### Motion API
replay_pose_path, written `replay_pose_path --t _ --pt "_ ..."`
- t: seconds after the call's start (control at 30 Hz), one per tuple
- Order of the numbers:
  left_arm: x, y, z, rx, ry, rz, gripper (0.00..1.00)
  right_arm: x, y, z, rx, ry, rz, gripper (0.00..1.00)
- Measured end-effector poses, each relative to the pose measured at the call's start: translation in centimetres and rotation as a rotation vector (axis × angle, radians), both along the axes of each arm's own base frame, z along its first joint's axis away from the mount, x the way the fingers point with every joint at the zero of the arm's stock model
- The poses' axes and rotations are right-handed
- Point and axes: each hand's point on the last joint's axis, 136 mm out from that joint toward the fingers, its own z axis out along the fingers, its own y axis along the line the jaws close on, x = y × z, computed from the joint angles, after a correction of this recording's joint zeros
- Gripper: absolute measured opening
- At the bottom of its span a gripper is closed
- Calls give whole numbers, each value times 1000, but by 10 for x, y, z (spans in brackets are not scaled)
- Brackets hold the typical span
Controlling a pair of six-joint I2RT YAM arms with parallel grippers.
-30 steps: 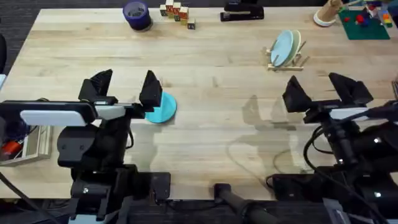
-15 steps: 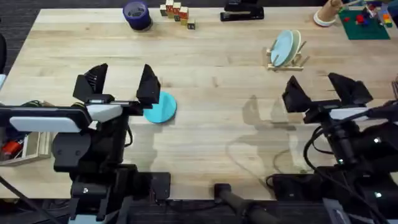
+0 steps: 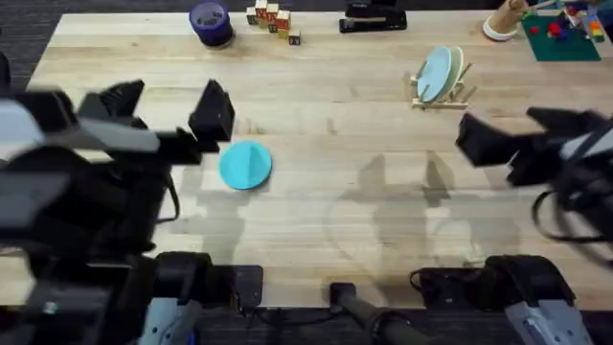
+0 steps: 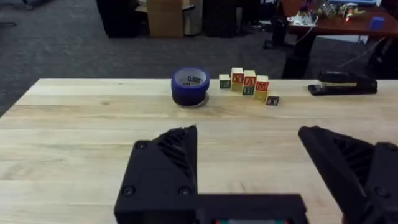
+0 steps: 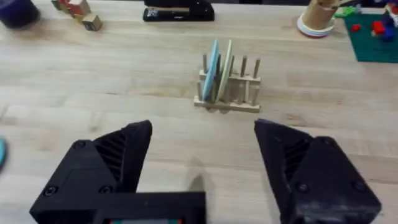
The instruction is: Pick up the plates from the table one by one and place each into a slot on the dish rack.
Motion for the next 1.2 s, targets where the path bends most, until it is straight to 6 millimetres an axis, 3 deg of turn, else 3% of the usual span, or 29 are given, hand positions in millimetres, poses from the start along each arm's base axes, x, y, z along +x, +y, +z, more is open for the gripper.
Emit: replay_pose_path --t 0.23,0.47,0.7,1.2 --pt "19 0 38 0 116 0 992 21 10 46 29 148 55 994" --pt "34 -4 49 -5 351 -23 993 39 19 66 68 338 96 993" --pt "49 -7 53 -10 519 -34 993 51 21 73 84 467 103 994" --pt "59 -17 48 -32 557 -90 993 54 22 67 87 497 104 995"
